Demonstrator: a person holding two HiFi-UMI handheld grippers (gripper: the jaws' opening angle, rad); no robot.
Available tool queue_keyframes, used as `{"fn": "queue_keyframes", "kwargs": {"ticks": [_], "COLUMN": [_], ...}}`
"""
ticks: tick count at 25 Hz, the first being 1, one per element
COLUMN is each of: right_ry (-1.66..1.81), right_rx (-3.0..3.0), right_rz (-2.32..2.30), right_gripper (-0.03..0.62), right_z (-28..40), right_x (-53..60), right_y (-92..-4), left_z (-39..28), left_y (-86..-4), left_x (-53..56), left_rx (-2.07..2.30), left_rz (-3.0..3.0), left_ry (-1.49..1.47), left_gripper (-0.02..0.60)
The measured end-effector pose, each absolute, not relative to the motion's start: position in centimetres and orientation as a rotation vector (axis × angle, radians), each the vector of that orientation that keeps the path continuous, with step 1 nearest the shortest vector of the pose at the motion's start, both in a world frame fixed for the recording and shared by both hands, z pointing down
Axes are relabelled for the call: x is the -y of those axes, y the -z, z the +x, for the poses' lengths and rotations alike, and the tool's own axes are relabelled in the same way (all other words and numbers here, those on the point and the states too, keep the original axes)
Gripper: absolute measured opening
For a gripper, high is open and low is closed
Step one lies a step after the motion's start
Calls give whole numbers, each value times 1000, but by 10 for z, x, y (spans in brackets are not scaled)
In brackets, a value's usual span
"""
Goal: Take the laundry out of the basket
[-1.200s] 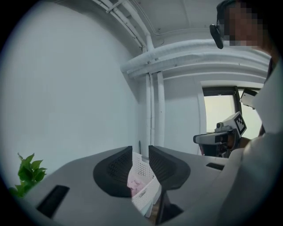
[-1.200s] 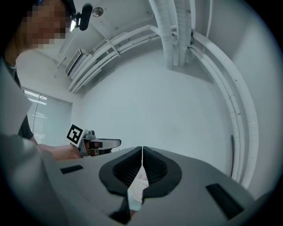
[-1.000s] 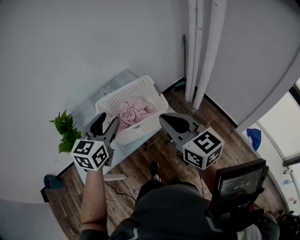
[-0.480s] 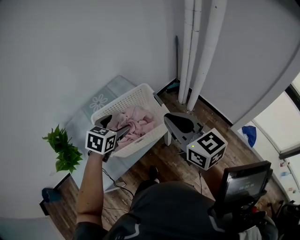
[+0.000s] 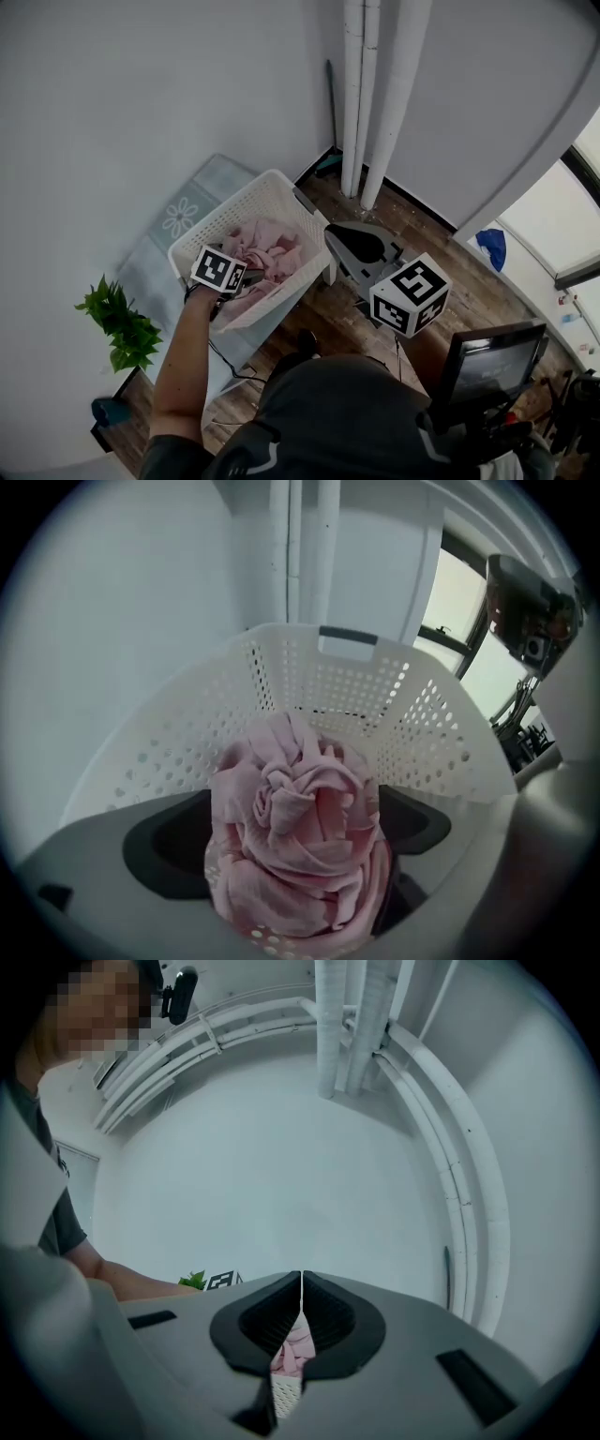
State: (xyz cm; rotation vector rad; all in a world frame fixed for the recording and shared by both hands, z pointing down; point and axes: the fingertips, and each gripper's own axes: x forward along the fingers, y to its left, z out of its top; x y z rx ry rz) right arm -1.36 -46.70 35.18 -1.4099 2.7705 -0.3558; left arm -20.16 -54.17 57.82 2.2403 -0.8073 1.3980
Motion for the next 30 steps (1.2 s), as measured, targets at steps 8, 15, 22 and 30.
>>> {"fn": "queue_keyframes", "kwargs": {"ticks": [8, 15, 22, 30], "right_ry": [384, 431, 466, 493], "right_rx": [-2740, -2717, -2713, -2711], "right_rz": [-1481, -1543, -1571, -1595], "right_gripper": [20, 20, 20, 20], "right_z": [-6, -1, 2, -2], "right_x": [470, 466, 465, 468], "right_y": [-362, -377, -384, -390], "left_z": [-207, -205, -200, -196], "left_y": [-630, -662, -678, -695], "left_x": [546, 548, 555, 558], "left_rx": [741, 734, 747, 708], "left_rz": [2107, 2043, 2018, 1978], "left_ry": [-1535, -1545, -1511, -1456], "left_gripper": [551, 551, 551, 549]}}
